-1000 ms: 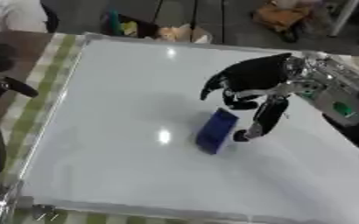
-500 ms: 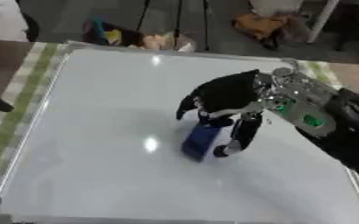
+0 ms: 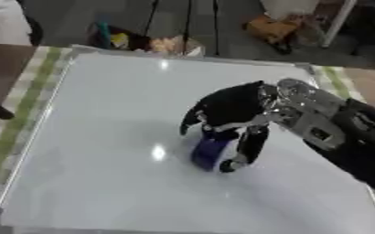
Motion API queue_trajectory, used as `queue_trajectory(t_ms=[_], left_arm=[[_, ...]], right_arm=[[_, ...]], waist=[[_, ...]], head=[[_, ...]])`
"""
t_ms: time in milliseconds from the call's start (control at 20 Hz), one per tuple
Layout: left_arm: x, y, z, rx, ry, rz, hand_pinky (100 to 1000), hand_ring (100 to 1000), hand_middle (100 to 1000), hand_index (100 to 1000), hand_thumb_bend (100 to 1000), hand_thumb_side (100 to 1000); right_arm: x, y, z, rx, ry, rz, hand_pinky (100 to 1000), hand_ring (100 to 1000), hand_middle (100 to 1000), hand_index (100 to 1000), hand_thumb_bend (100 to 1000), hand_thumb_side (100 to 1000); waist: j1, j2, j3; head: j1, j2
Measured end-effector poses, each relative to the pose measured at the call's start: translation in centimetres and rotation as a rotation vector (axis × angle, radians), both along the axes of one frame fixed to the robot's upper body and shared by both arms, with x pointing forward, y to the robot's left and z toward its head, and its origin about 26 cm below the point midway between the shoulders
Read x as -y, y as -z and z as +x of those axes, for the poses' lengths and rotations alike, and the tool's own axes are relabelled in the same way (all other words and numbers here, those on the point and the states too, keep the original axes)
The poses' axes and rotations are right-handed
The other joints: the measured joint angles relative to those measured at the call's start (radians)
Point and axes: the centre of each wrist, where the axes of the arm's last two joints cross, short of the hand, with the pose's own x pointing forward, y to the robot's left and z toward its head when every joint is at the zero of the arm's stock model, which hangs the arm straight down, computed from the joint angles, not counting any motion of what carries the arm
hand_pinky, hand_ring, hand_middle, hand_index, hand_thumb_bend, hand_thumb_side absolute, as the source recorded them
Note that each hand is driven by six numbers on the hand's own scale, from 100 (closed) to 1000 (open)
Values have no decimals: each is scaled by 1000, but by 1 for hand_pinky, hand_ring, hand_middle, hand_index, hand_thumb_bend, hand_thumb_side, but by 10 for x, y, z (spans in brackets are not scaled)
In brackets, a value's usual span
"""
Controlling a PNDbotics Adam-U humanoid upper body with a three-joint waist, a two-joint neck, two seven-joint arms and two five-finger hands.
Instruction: Wipe the whiteboard clean with a brush.
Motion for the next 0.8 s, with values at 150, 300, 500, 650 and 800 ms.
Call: queue_trajectory(t_ms=[150,300,500,650,800], left_arm=[[0,0,0,2,1,1,435,790,683,650,100,919],[0,0,0,1,2,2,435,791,683,649,100,920],[0,-1,0,0,2,3,435,791,683,649,100,922],[0,-1,0,0,3,3,435,791,683,649,100,922],[0,-1,0,0,3,3,434,792,683,648,100,923]], right_arm=[[-3,4,0,0,-18,-3,830,875,817,124,394,302],[-2,7,1,8,-27,-11,822,864,799,121,384,298],[-1,13,3,18,-40,-20,817,859,793,119,345,294],[1,14,5,27,-47,-26,817,860,796,118,328,289],[1,14,5,41,-59,-32,816,859,795,117,313,285]], waist=[[0,4,3],[-1,9,4],[-1,13,5],[-4,15,5],[-6,16,5]], head=[[-1,-4],[-1,-7],[-2,-8],[-1,-8],[3,-12]])
